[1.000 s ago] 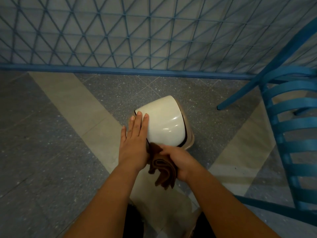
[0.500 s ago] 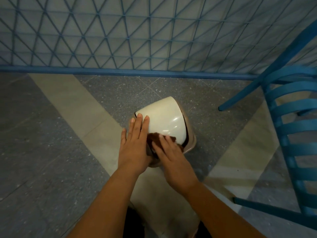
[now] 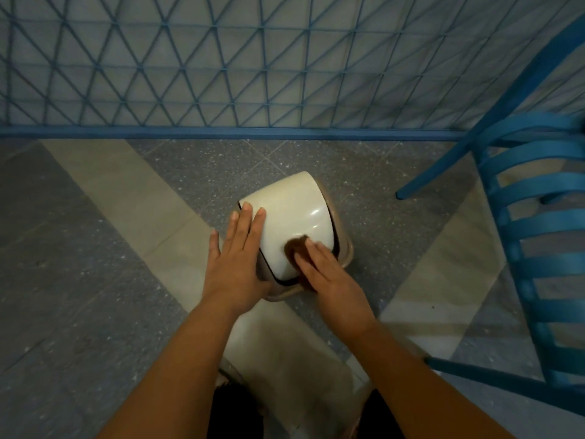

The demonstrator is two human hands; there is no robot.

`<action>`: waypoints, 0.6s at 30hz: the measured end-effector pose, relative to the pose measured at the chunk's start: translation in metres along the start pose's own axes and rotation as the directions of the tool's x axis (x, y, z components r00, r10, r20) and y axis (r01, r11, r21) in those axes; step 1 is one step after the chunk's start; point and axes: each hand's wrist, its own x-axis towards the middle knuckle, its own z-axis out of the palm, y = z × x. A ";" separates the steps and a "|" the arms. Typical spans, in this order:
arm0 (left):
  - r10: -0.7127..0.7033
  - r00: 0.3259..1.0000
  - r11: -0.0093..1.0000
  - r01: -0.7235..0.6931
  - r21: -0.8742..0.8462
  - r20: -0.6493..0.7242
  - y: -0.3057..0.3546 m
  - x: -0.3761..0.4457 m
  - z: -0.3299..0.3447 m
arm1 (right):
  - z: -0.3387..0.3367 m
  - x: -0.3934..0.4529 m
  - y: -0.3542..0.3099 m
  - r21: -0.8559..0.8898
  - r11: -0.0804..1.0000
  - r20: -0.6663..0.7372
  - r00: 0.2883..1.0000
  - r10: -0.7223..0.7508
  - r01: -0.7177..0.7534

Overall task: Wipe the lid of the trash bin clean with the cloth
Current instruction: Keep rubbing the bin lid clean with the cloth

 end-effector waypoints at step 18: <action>-0.069 0.997 0.968 0.056 -0.245 -0.044 0.002 0.009 0.002 | -0.022 -0.007 -0.003 0.860 0.125 0.279 0.662 0.696 -0.494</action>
